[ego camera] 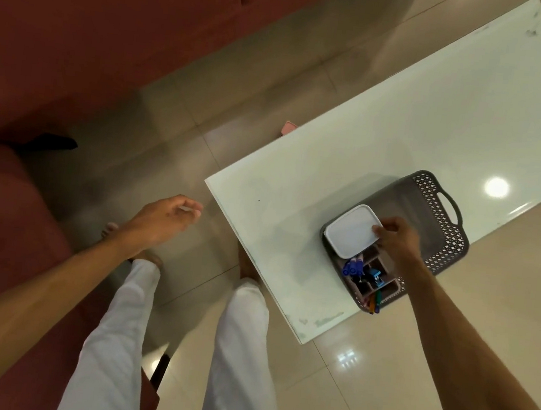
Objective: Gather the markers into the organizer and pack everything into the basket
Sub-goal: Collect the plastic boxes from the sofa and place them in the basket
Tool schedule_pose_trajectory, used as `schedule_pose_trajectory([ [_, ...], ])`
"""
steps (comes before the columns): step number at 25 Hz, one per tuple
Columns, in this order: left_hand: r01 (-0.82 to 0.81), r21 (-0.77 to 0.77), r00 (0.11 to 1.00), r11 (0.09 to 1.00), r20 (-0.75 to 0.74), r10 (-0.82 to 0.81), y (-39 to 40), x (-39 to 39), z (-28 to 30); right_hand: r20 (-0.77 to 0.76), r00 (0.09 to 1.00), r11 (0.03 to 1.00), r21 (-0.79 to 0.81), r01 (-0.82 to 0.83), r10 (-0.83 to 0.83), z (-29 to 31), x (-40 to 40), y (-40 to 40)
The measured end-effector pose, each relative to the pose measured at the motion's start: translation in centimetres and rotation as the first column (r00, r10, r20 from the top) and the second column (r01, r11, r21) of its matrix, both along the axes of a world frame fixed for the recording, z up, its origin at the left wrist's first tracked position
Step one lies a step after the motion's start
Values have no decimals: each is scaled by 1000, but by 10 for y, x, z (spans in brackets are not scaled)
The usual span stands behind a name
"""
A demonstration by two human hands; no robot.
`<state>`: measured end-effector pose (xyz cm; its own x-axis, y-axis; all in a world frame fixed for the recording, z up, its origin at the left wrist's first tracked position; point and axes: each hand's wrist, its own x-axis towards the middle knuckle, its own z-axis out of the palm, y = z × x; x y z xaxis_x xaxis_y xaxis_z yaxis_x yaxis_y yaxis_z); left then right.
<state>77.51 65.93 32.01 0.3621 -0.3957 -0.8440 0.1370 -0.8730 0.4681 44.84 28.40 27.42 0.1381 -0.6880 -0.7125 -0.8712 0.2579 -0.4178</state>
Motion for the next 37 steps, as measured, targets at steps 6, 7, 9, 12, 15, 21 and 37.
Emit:
schedule_pose_trajectory([
  [6, 23, 40, 1000, 999, 7, -24, -7, -5, 8, -28, 996, 993, -88, 76, -79, 1, -3, -25],
  [7, 24, 34, 1000, 999, 7, -24, -11, -5, 8, -36, 995, 989, -119, 90, -95, 0, -3, -25],
  [9, 19, 23, 1000, 1000, 14, -19, -19, -4, 6, -43, 992, 980, -165, 114, -123, -2, -3, -20],
  [12, 34, 18, 999, 999, 24, -35, -30, -8, -1, 13, 988, 984, -80, 157, -156, -5, -4, -5],
  [15, 51, 22, 999, 998, 17, -51, -41, -15, -7, 76, 992, 975, 206, 85, -103, -7, -11, 10],
  [21, 47, 31, 999, 998, -6, -47, -55, -32, -16, 84, 996, 992, 118, -38, 29, -14, -20, 12],
  [37, 0, 53, 1000, 999, -10, 0, -69, -40, -17, -77, 972, 974, 57, -218, 222, -25, -17, 15],
])
